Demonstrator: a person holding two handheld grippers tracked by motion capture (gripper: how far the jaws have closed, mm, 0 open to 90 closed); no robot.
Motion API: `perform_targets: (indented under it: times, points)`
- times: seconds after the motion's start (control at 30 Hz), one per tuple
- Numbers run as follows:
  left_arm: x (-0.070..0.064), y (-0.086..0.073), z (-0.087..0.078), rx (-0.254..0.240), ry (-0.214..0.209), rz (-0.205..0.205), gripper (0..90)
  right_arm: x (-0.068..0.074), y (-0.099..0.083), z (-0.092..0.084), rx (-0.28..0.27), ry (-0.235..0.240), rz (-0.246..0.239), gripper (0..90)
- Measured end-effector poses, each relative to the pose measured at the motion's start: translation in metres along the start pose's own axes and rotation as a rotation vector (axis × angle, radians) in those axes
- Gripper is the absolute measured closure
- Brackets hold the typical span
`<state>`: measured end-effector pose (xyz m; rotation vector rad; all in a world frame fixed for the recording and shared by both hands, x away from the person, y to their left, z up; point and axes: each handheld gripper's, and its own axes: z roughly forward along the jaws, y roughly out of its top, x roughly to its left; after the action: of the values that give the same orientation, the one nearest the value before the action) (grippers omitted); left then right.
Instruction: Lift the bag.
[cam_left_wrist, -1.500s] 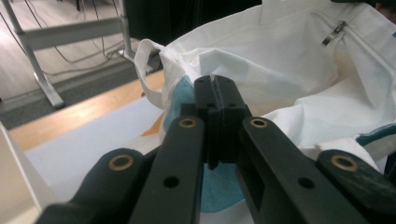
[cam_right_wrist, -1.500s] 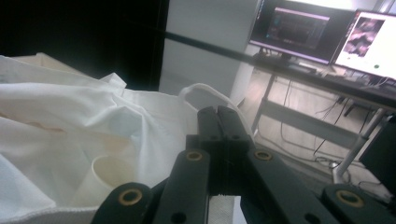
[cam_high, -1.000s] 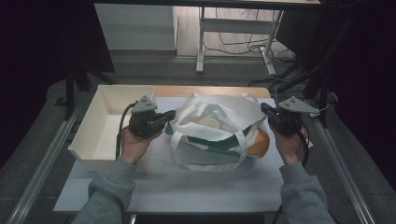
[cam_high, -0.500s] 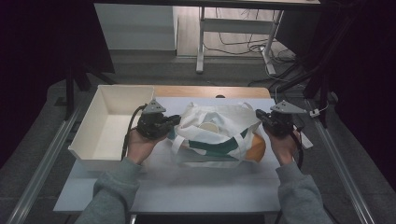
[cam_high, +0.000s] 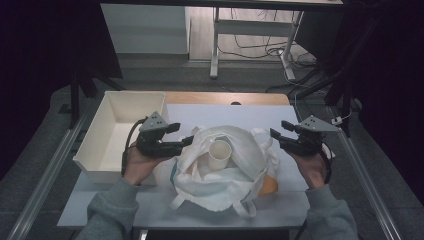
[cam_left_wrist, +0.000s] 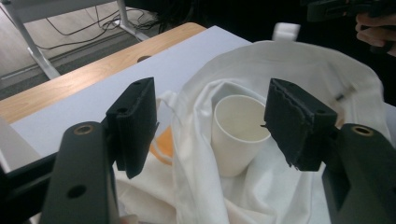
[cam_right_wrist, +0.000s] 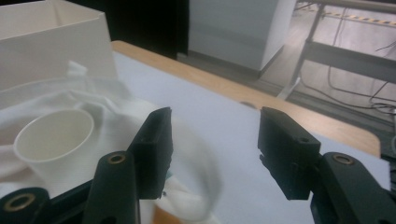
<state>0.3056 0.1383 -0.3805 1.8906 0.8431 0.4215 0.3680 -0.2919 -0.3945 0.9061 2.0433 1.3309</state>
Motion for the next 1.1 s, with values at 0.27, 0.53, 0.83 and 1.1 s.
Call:
perform_targets:
  times: [0.27, 0.53, 0.83, 1.1]
  points:
    - [0.007, -0.018, -0.022, -0.019, 0.023, -0.021, 33.9, 0.004, -0.019, -0.016, 0.013, 0.023, 0.013, 43.9]
    - [0.016, -0.041, -0.041, 0.01, 0.037, -0.043, 33.4, 0.003, -0.046, -0.03, 0.04, 0.033, 0.01, 43.9]
    - [0.019, -0.059, -0.052, 0.036, 0.037, -0.062, 30.4, 0.0, -0.068, -0.04, 0.085, 0.018, 0.006, 43.9]
    - [0.022, -0.068, -0.059, 0.048, 0.037, -0.082, 28.9, 0.002, -0.073, -0.036, 0.103, 0.026, -0.018, 43.9]
